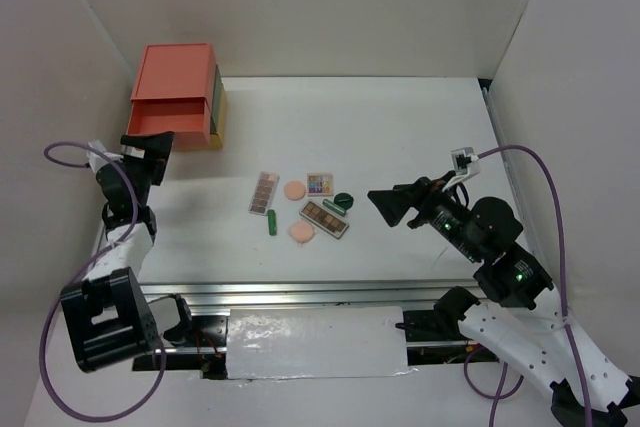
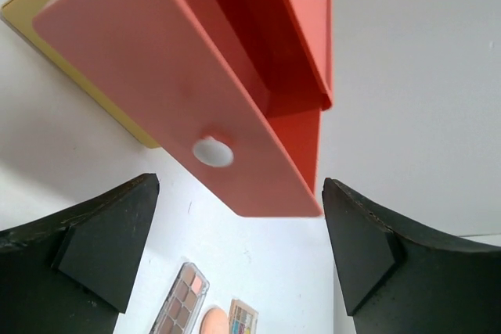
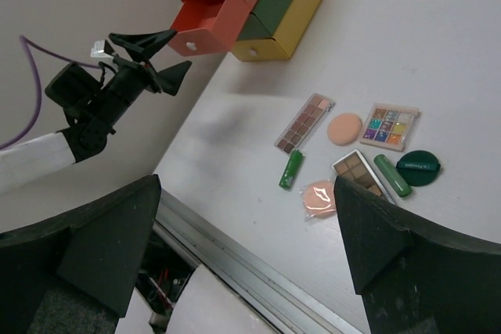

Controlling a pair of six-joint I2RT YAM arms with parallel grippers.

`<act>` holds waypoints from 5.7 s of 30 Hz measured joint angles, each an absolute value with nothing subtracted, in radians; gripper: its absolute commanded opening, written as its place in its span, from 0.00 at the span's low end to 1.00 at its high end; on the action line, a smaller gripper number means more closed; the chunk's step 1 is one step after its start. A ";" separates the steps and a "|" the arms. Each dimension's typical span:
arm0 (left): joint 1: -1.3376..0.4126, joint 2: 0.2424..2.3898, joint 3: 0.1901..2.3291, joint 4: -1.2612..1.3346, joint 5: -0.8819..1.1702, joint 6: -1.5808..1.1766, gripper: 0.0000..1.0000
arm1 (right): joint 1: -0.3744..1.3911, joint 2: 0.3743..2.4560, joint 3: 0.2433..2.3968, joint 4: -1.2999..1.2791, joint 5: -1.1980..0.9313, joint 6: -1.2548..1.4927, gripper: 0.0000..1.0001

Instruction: Organize the makeup

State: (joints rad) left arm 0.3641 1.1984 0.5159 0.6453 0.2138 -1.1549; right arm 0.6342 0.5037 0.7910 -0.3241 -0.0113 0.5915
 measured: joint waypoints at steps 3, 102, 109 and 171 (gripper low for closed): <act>0.339 1.102 0.516 0.551 0.188 -1.118 0.99 | 0.634 0.508 0.791 -0.325 -0.016 0.598 1.00; 0.047 1.629 1.618 -0.636 -0.376 -0.860 0.99 | 0.634 0.563 0.891 -0.629 -0.041 0.601 1.00; -0.105 1.523 1.612 -0.605 -0.388 -0.803 0.99 | 0.634 0.577 0.939 -0.640 -0.015 0.574 1.00; -0.907 2.241 1.794 -0.788 -0.638 -1.370 0.42 | 0.634 0.517 1.000 -0.824 0.271 0.611 1.00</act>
